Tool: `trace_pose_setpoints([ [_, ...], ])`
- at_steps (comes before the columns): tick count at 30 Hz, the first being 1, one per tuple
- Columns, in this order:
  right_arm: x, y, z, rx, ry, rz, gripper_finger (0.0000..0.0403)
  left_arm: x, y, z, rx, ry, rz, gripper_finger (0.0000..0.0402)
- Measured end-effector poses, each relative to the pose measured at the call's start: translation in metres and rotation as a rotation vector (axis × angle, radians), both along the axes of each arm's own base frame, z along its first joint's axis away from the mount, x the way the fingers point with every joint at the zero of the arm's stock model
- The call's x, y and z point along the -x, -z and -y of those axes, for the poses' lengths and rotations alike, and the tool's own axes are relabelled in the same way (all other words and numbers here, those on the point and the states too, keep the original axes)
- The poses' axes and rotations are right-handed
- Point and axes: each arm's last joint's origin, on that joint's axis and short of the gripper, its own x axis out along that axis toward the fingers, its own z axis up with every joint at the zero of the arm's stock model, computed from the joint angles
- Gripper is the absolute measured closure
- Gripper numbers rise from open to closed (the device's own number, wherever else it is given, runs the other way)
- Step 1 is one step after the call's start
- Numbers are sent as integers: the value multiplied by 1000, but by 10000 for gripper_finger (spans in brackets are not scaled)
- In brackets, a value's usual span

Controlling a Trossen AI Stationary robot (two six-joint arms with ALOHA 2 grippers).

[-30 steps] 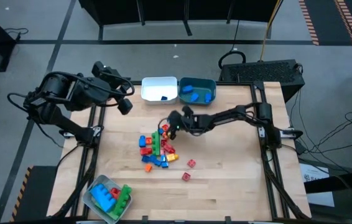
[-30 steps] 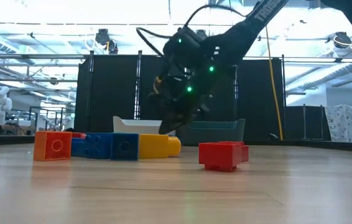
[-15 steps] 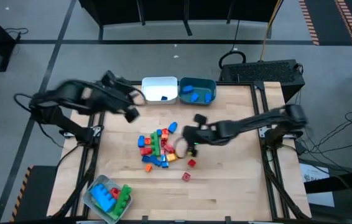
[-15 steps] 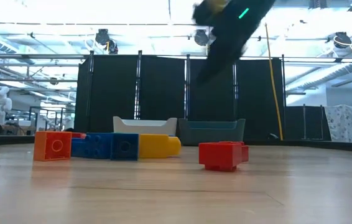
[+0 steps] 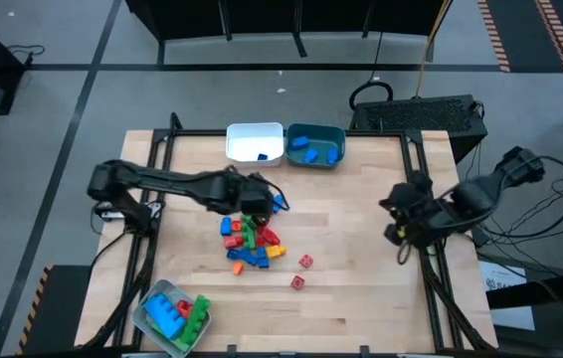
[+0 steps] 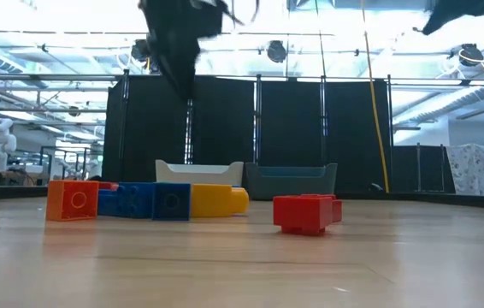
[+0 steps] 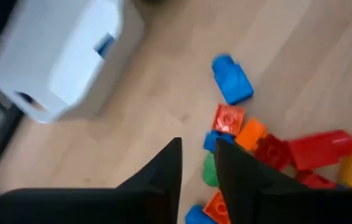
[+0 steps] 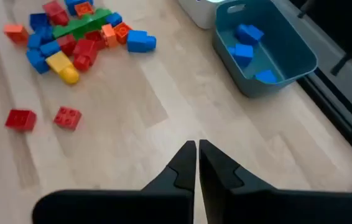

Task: Sort blocks by size
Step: Put the blue 1 stud game piece into the blue bin

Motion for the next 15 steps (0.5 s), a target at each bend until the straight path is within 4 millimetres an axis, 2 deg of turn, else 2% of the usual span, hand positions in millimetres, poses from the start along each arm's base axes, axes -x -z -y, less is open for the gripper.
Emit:
trace_pose_setpoints([
  [4,13,15,4,27,-45,-52,371,-17,32,-9,70,4,-101,262],
  [8,20,35,7,70,-71,-160,331,-33,61,-28,171,-93,-111,206],
  [15,26,63,9,94,-76,-282,254,-49,68,-58,253,-185,-88,138],
])
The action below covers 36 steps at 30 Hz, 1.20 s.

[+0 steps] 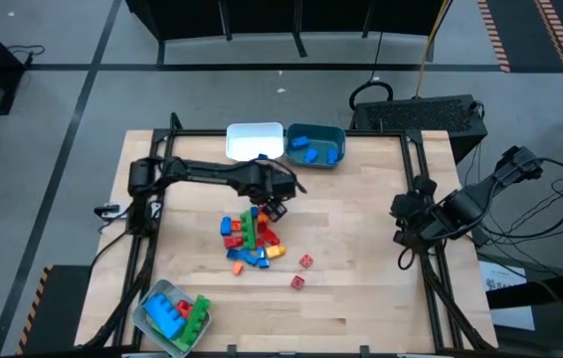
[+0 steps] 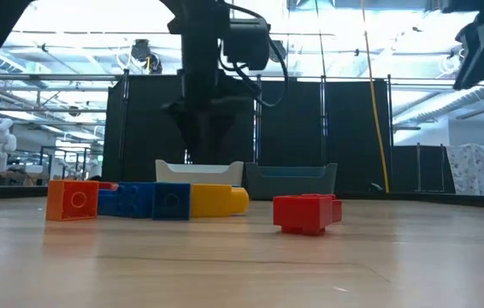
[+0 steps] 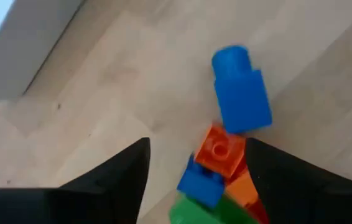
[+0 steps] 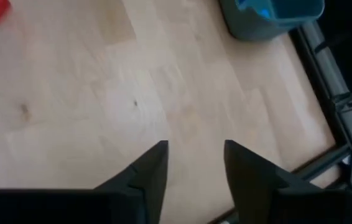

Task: Sort blocks by size
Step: Put the blue 1 stud game piece into the blue bin

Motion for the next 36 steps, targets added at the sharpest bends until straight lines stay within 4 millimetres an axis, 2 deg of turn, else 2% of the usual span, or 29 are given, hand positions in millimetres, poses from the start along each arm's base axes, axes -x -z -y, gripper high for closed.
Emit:
trace_pose_setpoints([
  [7,2,16,1,-5,44,-39,215,-14,-8,-6,-10,-35,158,127],
  [10,3,19,1,-5,57,-40,211,-22,0,-5,5,-30,189,127],
  [16,1,21,0,-13,57,-28,211,-24,9,-4,-5,-72,171,127],
  [23,-1,21,-1,-30,60,-4,211,-32,32,7,2,-51,124,127],
  [30,-2,21,-2,-34,59,3,211,-36,63,9,10,-71,42,127],
  [36,-2,21,-2,-39,57,10,211,-37,67,7,26,-67,37,135],
])
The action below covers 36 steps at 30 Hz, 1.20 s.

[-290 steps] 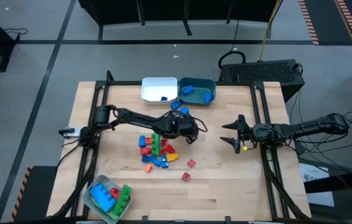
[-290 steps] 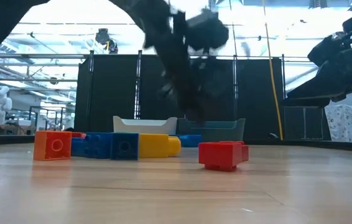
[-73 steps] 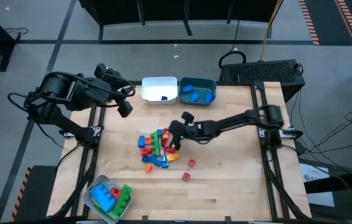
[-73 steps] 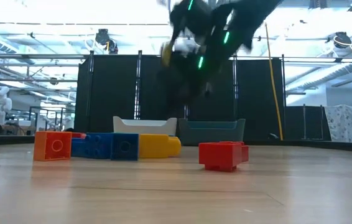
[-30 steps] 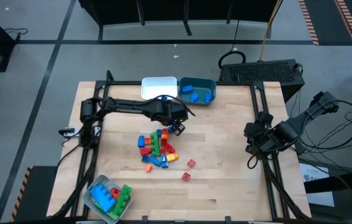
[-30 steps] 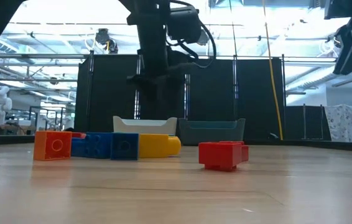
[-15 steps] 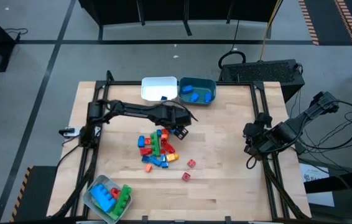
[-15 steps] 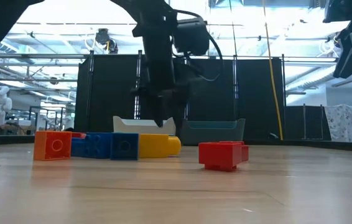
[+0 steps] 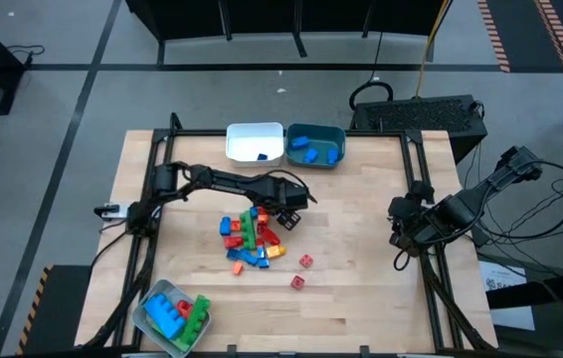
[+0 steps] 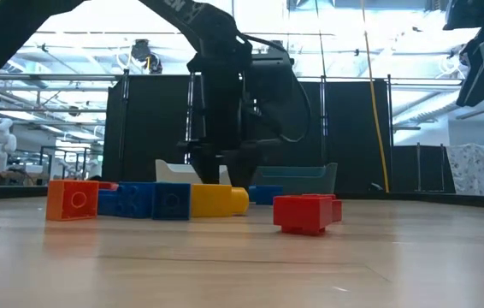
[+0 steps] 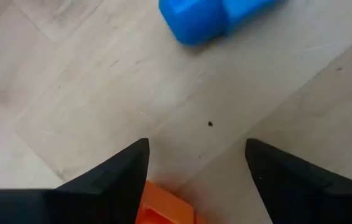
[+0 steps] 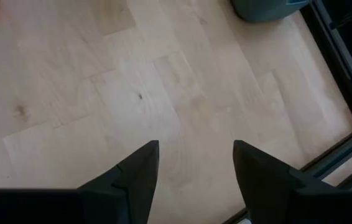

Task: Sort blocks by size
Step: Put the blue 1 stud game piece into the blue bin

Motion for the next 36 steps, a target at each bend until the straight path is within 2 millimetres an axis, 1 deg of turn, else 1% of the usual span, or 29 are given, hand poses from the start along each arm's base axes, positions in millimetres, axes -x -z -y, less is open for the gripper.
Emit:
trace_pose_setpoints([
  [2,0,0,0,1,0,0,211,0,-2,0,0,2,11,147],
  [4,0,0,0,0,0,1,211,-2,-8,-1,-1,45,19,159],
  [7,0,0,0,0,0,1,211,-8,-28,-2,-25,174,50,170],
  [9,0,0,0,0,0,1,211,-16,-42,-2,-60,283,87,172],
  [11,0,0,0,-2,1,3,211,-21,-52,-5,-112,379,86,173],
  [14,-1,0,0,-10,15,13,211,-27,-63,-13,-193,462,112,173],
  [16,-1,0,0,-13,19,16,211,-27,-64,-17,-210,540,90,173],
  [19,-1,0,-1,-14,20,19,211,-26,-59,-21,-231,672,30,173],
  [24,-1,0,-1,-14,19,18,211,-27,-56,-31,-230,766,20,173],
  [27,-1,0,-1,-14,19,19,211,-26,-53,-35,-225,790,12,173],
  [32,-1,0,-1,-15,20,19,211,-28,-55,-41,-193,799,69,173],
  [36,-1,0,-1,-15,20,19,211,-30,-57,-48,-212,785,105,173],
])
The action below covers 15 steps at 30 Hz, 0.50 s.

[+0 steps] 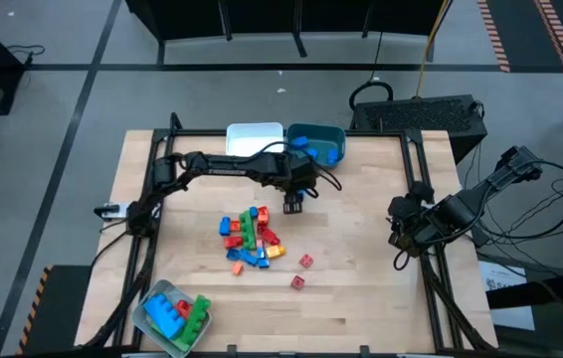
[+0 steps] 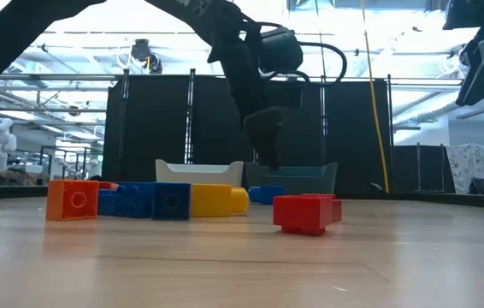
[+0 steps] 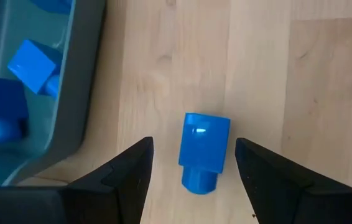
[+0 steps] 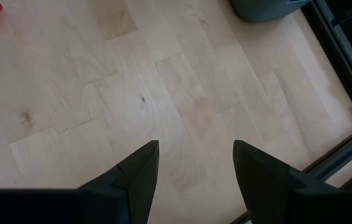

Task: Sort blocks by size
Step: Put the blue 1 stud game piece into the blue bin

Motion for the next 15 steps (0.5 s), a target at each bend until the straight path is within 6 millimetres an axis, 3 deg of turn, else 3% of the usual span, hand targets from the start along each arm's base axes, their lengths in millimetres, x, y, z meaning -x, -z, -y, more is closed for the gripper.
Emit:
trace_pose_setpoints([
  [5,0,0,0,0,0,0,211,-1,8,-5,70,13,-2,173],
  [15,0,0,0,6,-4,-2,211,-8,56,-7,57,27,-116,173],
])
